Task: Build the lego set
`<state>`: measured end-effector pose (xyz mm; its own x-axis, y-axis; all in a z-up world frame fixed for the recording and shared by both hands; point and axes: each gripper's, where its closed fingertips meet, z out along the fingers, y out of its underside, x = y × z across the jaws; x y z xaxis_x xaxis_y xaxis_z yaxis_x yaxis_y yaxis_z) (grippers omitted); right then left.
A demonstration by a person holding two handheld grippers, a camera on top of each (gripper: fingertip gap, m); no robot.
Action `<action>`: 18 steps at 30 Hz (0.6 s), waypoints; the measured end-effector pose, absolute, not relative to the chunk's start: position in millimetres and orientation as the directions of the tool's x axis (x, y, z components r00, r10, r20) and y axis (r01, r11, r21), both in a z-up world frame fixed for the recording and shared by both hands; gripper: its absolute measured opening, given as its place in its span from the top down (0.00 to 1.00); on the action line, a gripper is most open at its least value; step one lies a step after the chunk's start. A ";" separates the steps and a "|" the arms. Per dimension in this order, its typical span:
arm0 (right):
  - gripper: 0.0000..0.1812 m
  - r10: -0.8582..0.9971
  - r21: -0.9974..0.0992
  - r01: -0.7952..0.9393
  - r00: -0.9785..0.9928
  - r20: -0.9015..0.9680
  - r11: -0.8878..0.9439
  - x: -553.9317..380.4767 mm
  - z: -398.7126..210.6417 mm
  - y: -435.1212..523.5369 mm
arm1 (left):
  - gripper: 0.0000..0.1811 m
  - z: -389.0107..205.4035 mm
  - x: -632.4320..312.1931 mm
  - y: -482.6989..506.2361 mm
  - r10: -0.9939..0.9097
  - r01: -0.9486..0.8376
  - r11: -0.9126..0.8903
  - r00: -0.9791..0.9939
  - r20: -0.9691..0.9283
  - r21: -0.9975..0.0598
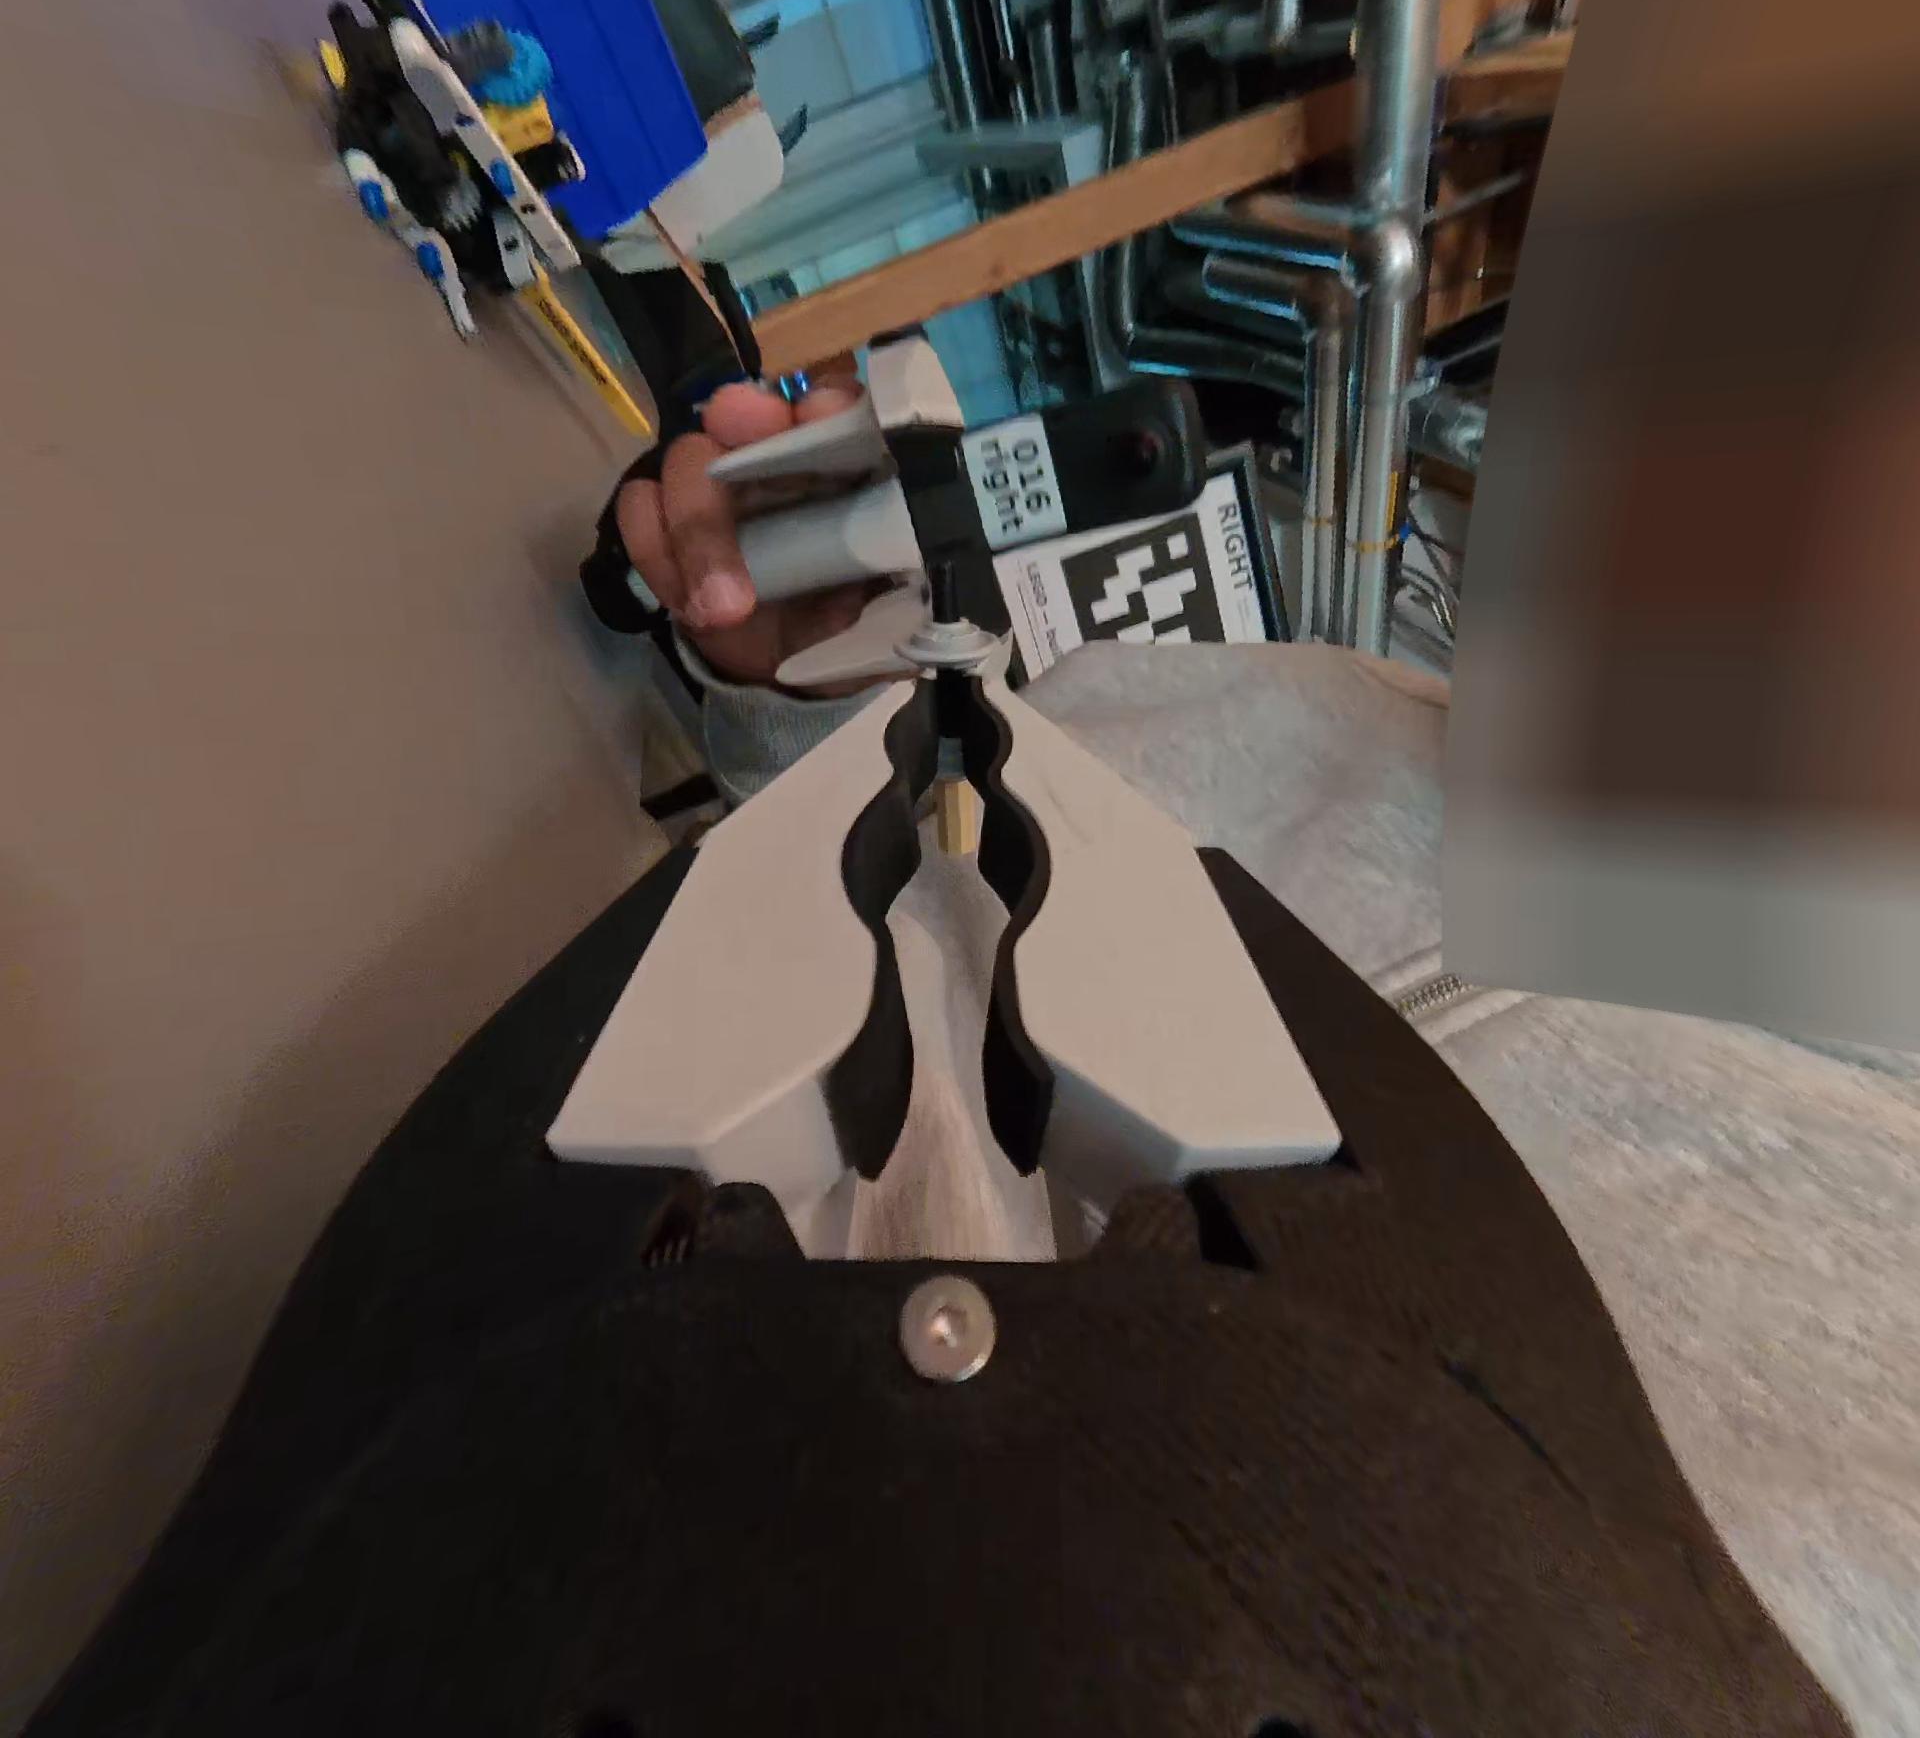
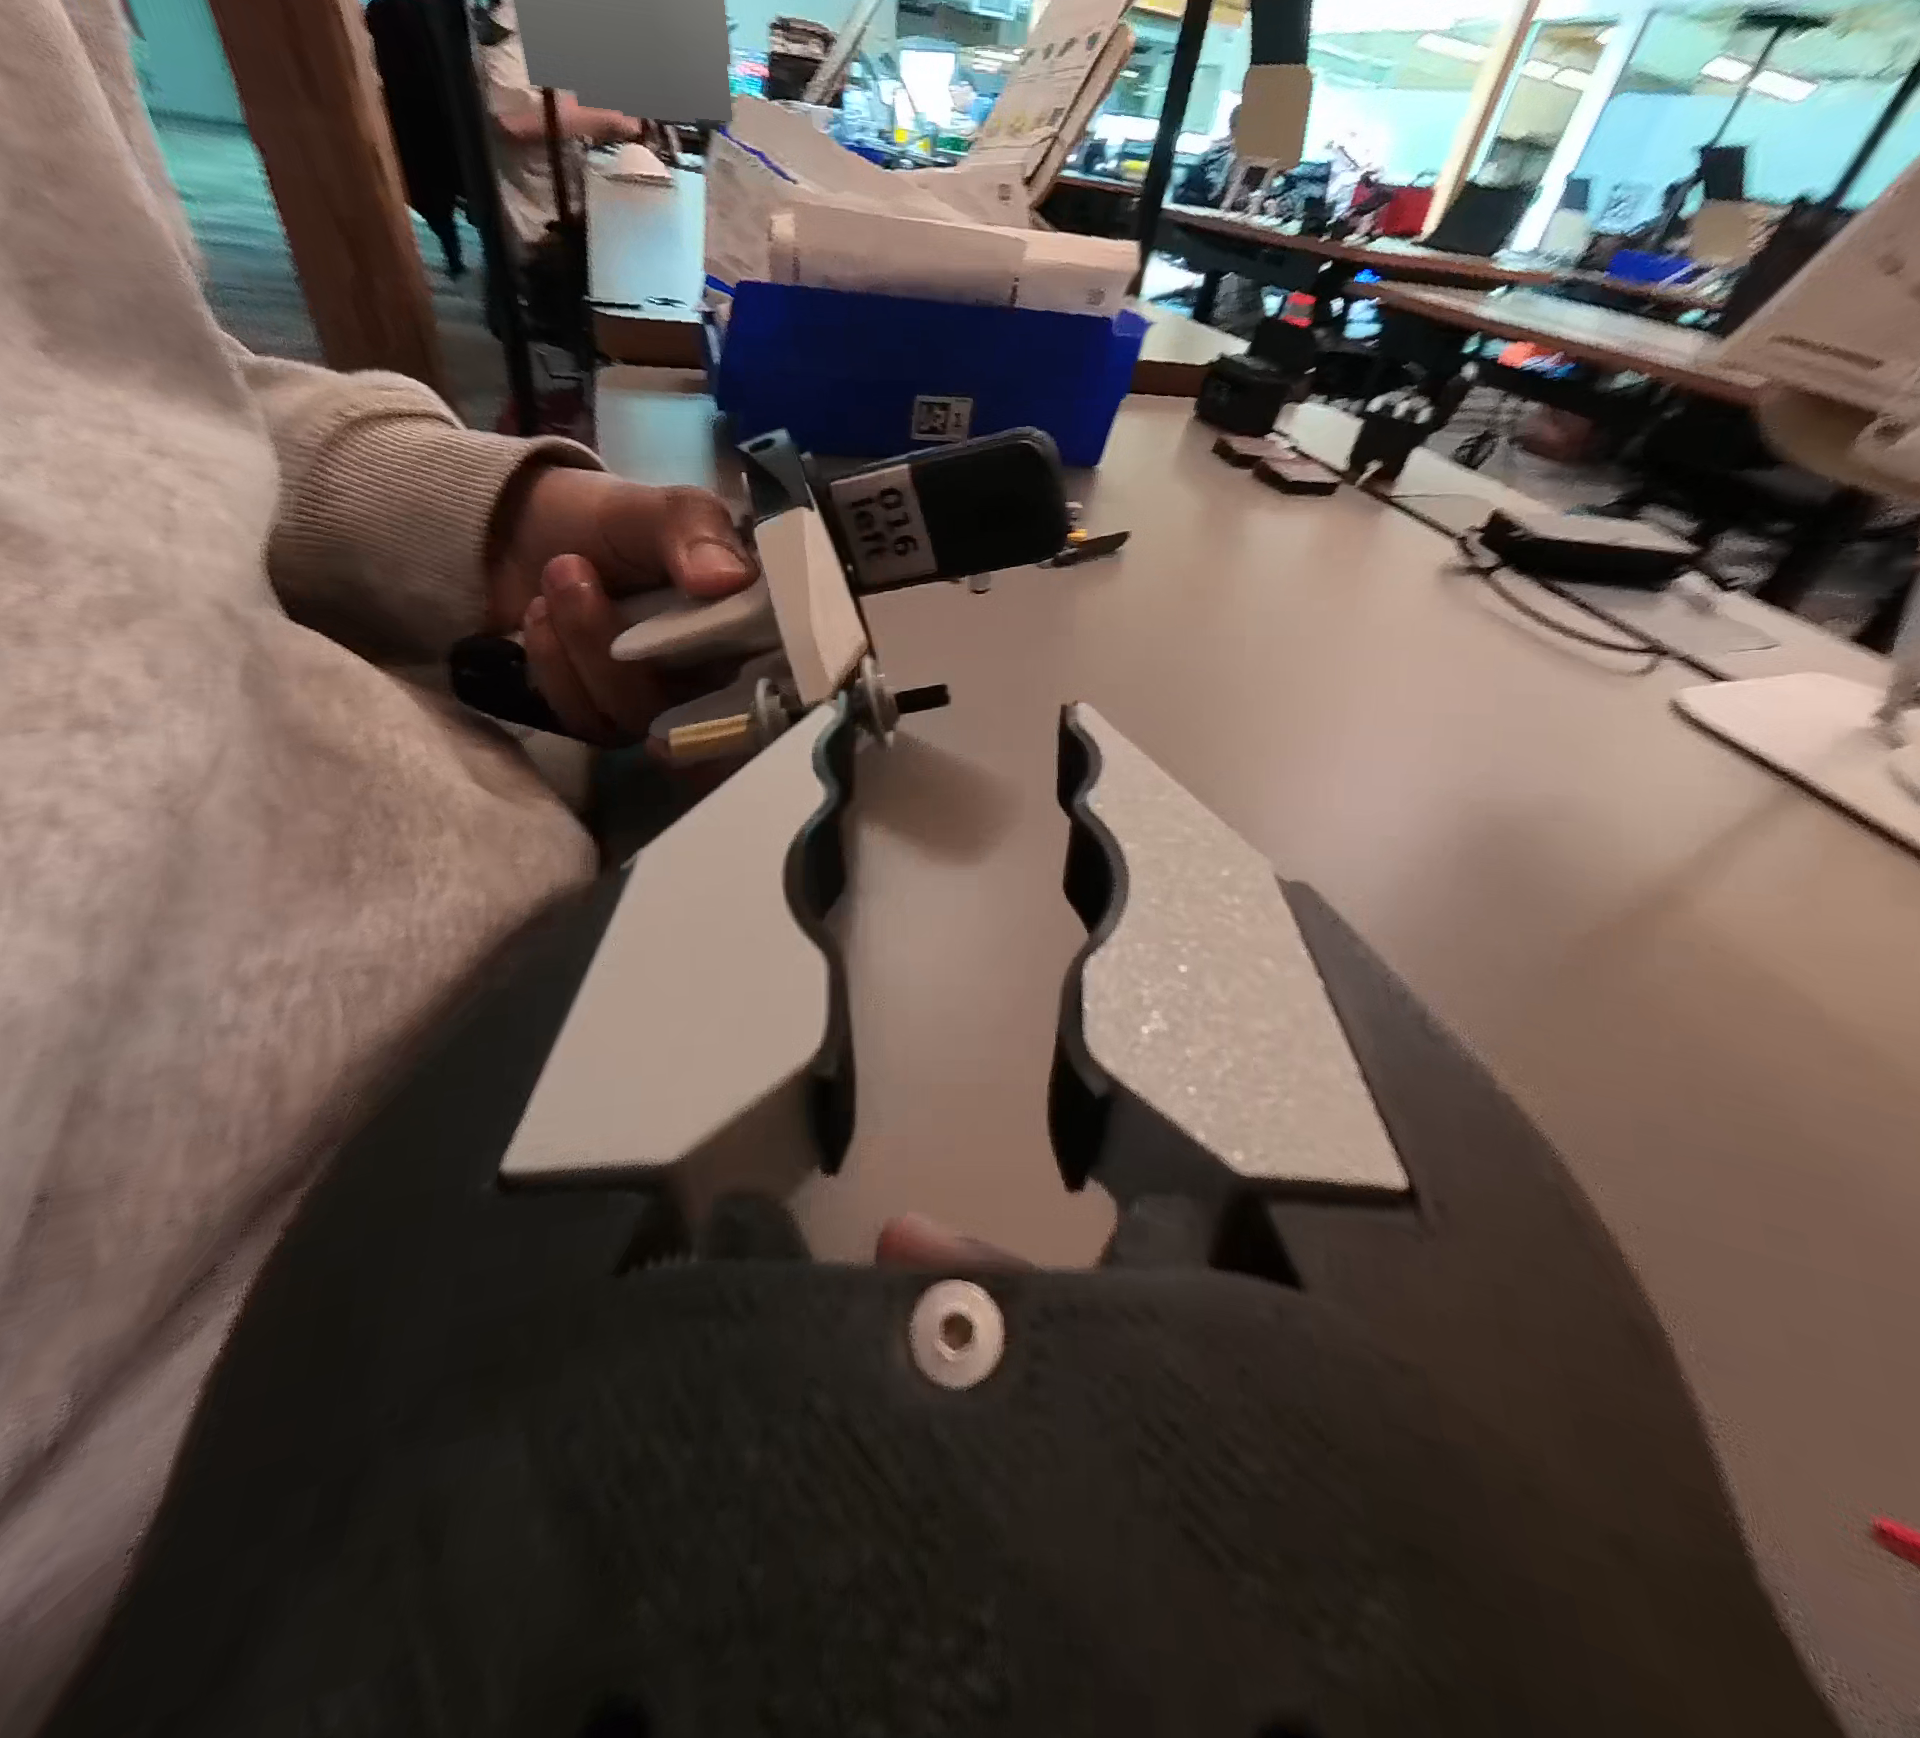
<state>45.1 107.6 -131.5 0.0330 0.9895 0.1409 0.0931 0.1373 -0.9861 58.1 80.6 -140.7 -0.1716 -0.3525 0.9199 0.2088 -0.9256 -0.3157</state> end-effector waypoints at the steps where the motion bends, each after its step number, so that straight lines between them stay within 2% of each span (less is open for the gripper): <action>1: 0.78 0.994 -0.990 0.094 0.008 0.106 0.105 46.0 -132.6 106.0 | 0.98 -141.1 59.7 77.7 -0.349 0.186 -0.930 -0.175 0.920 -0.317; 5: 0.83 0.996 -0.992 0.121 -0.083 0.025 0.035 47.3 -137.3 95.3 | 0.98 -144.6 62.0 71.7 -0.339 0.134 -0.938 -0.164 0.926 -0.320; 10: 0.91 0.983 -0.986 0.132 -0.165 0.080 0.102 47.4 -138.8 78.1 | 0.98 -146.4 62.1 61.6 -0.293 0.056 -0.956 -0.208 0.933 -0.288; 18: 0.91 0.964 -0.954 0.175 -0.154 0.216 0.242 48.4 -141.7 74.5 | 0.98 -150.3 62.4 60.2 -0.278 0.032 -0.960 -0.201 0.939 -0.277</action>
